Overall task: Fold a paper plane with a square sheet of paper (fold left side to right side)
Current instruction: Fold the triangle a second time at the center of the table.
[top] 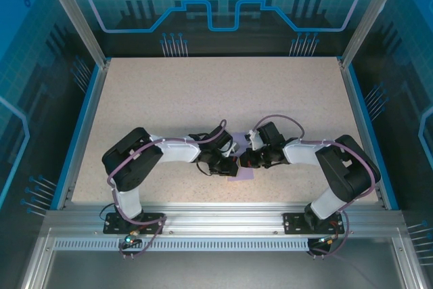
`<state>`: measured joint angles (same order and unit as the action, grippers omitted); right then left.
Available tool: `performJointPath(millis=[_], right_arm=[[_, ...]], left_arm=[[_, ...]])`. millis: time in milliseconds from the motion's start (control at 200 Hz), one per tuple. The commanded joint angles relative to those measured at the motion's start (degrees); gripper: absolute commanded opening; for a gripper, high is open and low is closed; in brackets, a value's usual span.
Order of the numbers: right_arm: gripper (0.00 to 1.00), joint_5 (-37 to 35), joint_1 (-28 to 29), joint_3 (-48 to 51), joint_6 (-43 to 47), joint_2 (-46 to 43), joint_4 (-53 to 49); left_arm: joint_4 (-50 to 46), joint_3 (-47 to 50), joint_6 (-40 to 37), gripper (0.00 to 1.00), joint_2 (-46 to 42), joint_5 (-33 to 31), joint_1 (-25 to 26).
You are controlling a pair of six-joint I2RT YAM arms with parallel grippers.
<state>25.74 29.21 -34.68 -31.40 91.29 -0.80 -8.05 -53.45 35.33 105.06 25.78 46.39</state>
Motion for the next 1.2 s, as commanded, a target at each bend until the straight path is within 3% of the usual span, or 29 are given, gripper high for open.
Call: performJointPath(millis=[0, 925, 1195], right_arm=[[0.0, -2.52, -0.27, -0.04, 1.42, 1.52, -6.07], [0.0, 8.04, -14.79, -2.03, 7.16, 4.88, -3.87], [0.0, 10.99, -16.25, -1.89, 7.4, 6.91, -2.82]], left_arm=[[-2.14, 4.29, 2.5, 0.0, -0.96, -2.06, 0.46], [2.58, 8.83, 4.63, 0.0, -1.01, -1.2, 0.45], [3.28, 9.01, 4.29, 0.0, -2.12, -0.77, 0.45]])
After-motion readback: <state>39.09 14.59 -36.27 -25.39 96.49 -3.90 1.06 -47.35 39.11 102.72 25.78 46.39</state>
